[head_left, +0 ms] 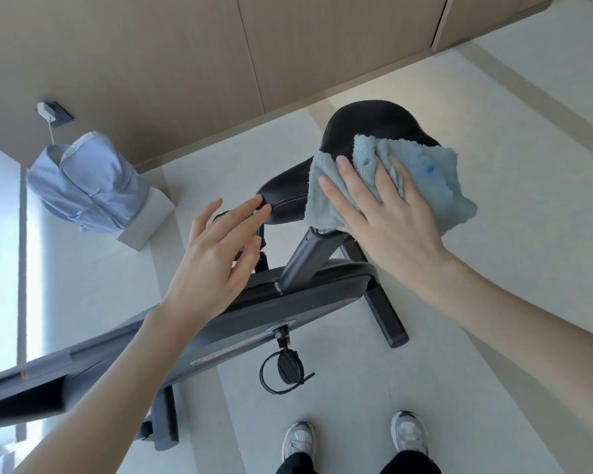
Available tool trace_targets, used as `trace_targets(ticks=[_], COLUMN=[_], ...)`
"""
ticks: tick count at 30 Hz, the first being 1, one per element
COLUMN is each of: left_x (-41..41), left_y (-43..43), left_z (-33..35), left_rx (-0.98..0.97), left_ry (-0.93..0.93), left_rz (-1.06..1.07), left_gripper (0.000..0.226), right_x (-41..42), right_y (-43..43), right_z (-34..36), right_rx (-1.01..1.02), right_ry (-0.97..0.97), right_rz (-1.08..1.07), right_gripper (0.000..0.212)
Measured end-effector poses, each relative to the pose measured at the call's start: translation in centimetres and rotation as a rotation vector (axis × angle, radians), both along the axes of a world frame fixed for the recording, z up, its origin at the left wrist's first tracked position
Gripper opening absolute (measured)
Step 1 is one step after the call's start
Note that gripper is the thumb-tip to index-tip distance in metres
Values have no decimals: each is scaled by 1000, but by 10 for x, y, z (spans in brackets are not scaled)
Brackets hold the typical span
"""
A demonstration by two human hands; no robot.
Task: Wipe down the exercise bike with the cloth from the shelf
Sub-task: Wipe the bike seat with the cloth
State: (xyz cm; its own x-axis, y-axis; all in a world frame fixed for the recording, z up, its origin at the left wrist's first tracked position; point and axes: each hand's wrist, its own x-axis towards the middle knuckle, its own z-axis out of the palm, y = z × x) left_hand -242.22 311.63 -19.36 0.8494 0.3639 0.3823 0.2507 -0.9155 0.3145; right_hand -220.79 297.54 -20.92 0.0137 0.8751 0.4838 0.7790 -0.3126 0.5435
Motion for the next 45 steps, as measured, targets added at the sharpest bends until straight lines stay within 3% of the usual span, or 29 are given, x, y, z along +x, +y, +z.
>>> trace_targets(ticks=[6,13,19,23,27,34,39,45], left_x=[0,2,3,4,4,5,6,6], left_y=[-2,-9,-13,-16,-16,-20,-24,-32], left_z=[1,7,6,4,6,9,10,13], left_rx=[-5,-76,-72,-56,-70,-129,-177,-193], left_ry=[1,32,43,41,30,30,58,-2], left_rz=[1,35,50,70,67,94,131,247], left_gripper=[39,43,44,45,45,47,51,53], right_x=[-13,-26,0,13,20,4,-6,-26], right_y=[31,57,19,-16,-42,6,41,73], right_z=[11,21,18,21,19,33,40,48], right_rx=[-74,-56,-175,-99,-48,-192,-347,-397], right_ry=[48,143,97,176,248,268,340,489], right_rz=[3,198,47,-18,-36,-85,30,242], right_gripper=[71,65,77,59,56,66,73,60])
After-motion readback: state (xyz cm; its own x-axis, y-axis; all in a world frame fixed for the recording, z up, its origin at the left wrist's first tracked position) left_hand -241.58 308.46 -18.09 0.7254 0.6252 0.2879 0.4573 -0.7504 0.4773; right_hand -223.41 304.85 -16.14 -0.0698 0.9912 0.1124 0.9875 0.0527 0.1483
